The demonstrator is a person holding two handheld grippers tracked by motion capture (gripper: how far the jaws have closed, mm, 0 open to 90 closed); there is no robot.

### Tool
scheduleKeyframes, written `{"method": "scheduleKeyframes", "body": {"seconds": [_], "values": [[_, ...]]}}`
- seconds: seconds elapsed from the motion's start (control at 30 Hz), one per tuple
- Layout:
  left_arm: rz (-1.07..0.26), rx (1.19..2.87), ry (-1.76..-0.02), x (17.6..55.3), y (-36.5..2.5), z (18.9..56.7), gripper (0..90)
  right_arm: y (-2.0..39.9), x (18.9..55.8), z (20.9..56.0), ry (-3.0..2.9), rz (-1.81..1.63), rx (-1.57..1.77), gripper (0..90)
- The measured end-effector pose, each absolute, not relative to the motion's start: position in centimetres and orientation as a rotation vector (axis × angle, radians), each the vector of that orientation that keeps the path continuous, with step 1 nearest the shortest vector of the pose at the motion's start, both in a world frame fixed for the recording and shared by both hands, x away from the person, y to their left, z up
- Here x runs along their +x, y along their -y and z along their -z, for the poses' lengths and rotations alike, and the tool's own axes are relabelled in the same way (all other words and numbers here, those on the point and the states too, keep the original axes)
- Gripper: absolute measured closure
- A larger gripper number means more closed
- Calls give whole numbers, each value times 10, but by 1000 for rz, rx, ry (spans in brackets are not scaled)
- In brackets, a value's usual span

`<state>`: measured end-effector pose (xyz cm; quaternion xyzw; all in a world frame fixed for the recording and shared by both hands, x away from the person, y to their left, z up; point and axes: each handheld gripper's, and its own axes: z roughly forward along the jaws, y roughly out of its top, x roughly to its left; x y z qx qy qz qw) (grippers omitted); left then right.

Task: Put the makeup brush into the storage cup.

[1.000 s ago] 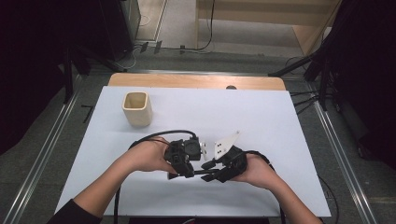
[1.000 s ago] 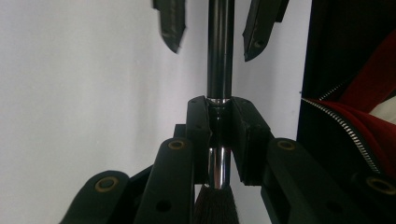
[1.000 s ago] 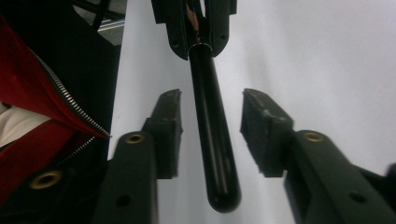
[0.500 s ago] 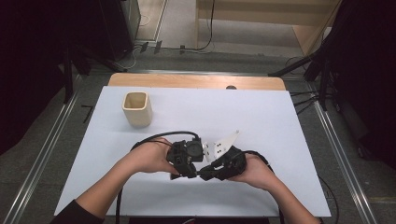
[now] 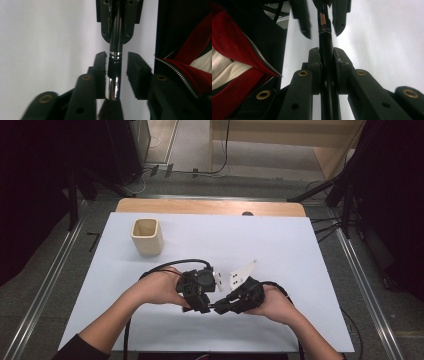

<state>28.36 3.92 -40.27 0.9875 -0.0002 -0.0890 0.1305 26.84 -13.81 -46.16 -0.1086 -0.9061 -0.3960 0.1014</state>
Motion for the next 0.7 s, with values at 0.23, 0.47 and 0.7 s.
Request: {"method": "scheduleKeyframes", "body": {"seconds": [0.23, 0.47, 0.7], "values": [[294, 2746, -132, 296, -54, 404, 427, 140, 270, 461, 2685, 1142, -373, 795], [268, 2663, -203, 303, -64, 406, 296, 143, 271, 462, 2685, 1135, -408, 795], [287, 2601, -300, 307, -81, 409, 272, 148, 270, 462, 2697, 1140, -458, 794]]}}
